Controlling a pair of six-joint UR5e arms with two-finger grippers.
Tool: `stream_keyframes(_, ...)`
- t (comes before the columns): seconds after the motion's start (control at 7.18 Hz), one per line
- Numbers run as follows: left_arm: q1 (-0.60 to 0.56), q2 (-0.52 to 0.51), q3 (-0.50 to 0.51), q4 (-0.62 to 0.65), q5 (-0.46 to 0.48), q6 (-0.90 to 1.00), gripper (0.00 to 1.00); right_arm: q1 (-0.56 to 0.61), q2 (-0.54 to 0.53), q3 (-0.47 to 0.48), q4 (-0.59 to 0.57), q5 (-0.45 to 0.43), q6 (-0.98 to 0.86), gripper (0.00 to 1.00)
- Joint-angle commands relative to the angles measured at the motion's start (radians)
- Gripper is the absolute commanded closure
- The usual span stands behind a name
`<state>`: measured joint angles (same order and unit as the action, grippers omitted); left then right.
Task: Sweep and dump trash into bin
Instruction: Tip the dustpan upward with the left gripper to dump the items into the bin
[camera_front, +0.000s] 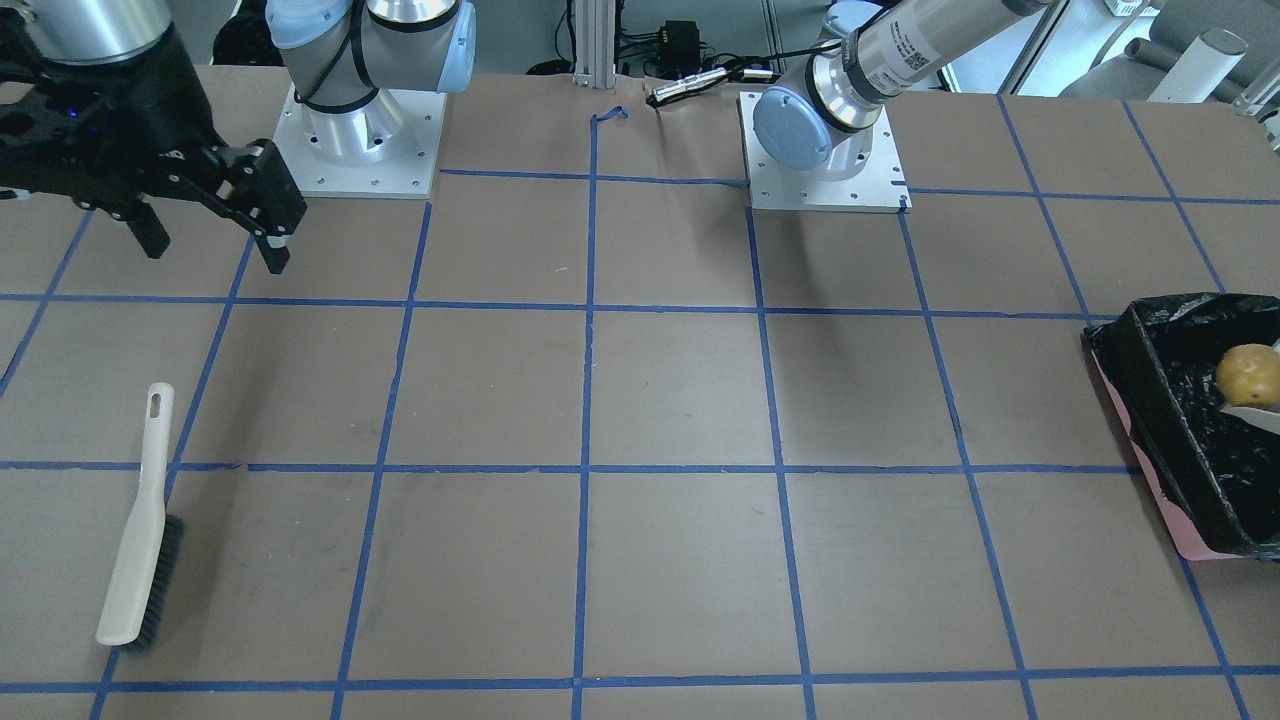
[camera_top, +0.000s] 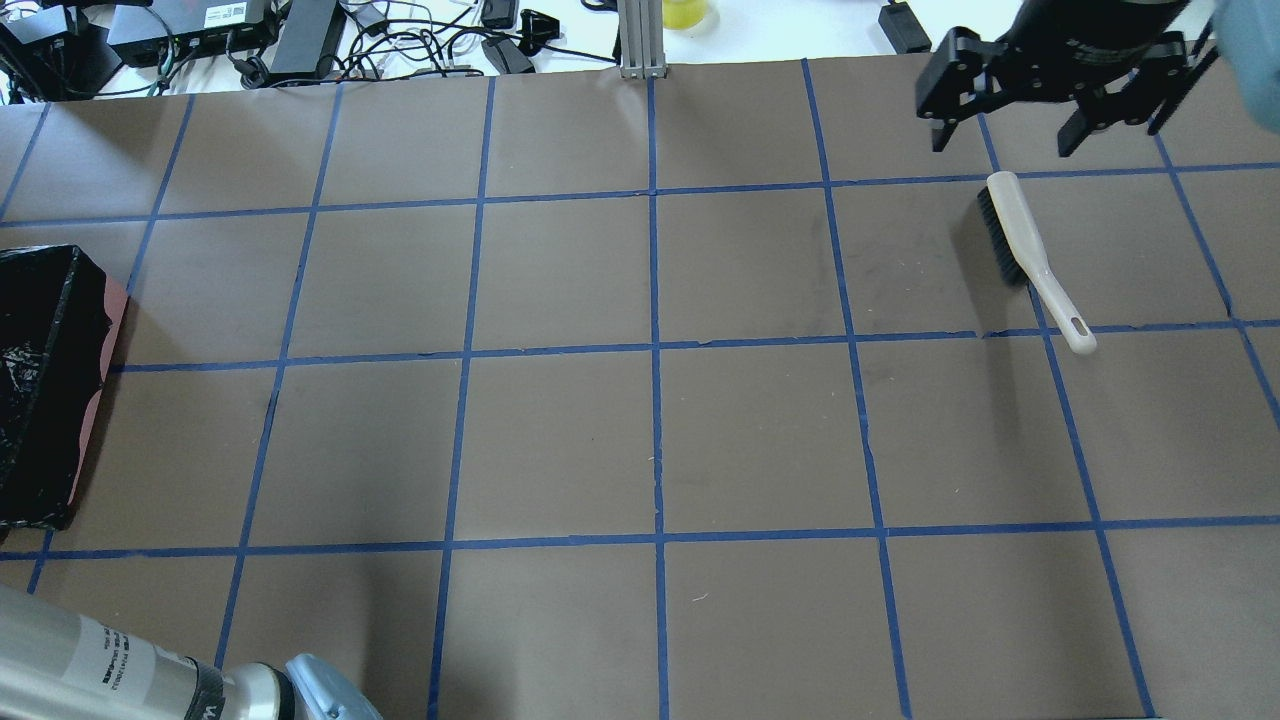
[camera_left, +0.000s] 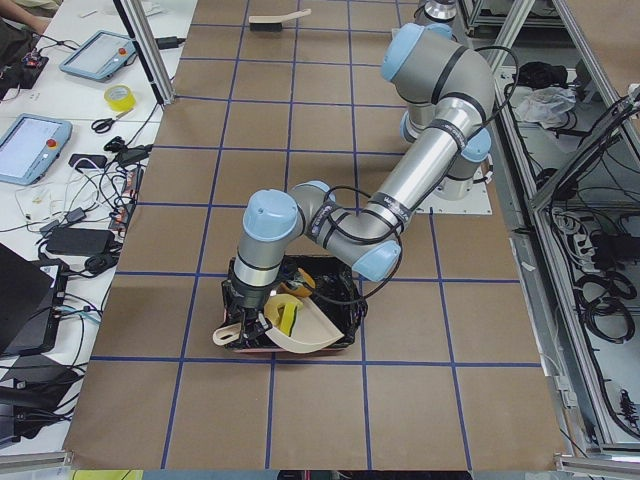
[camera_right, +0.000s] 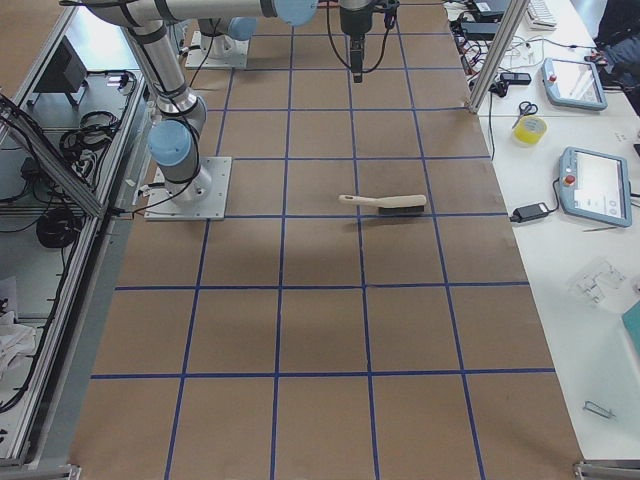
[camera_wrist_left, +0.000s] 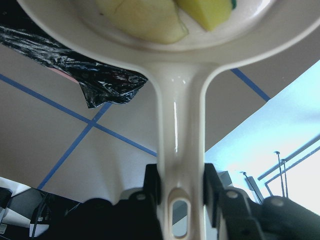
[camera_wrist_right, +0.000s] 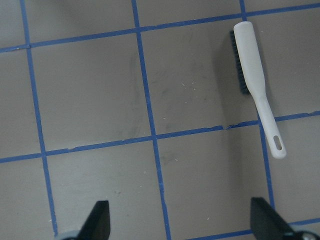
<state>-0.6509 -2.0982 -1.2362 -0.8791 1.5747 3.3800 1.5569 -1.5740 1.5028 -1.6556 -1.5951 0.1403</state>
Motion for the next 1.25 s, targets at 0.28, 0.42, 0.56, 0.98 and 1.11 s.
stream_keyframes(0.28,0.002,0.085,-0.179,0.184,-0.002,0.031,1.00,0.006,0.032,-0.024,-0.073,0.015,-0.080,0.00)
stream_keyframes(0.42,0.001,0.105,-0.196,0.216,-0.002,0.039,1.00,-0.004,0.038,-0.024,-0.061,0.014,-0.085,0.00)
stream_keyframes(0.56,0.000,0.127,-0.200,0.218,-0.001,0.041,1.00,-0.003,0.042,-0.023,-0.059,0.056,-0.100,0.00)
stream_keyframes(0.98,0.000,0.193,-0.316,0.386,-0.001,0.055,1.00,0.000,0.043,-0.013,-0.044,0.067,-0.159,0.00)
stream_keyframes(1.11,0.002,0.219,-0.375,0.457,-0.001,0.058,1.00,0.003,0.040,-0.013,-0.043,0.066,-0.160,0.00)
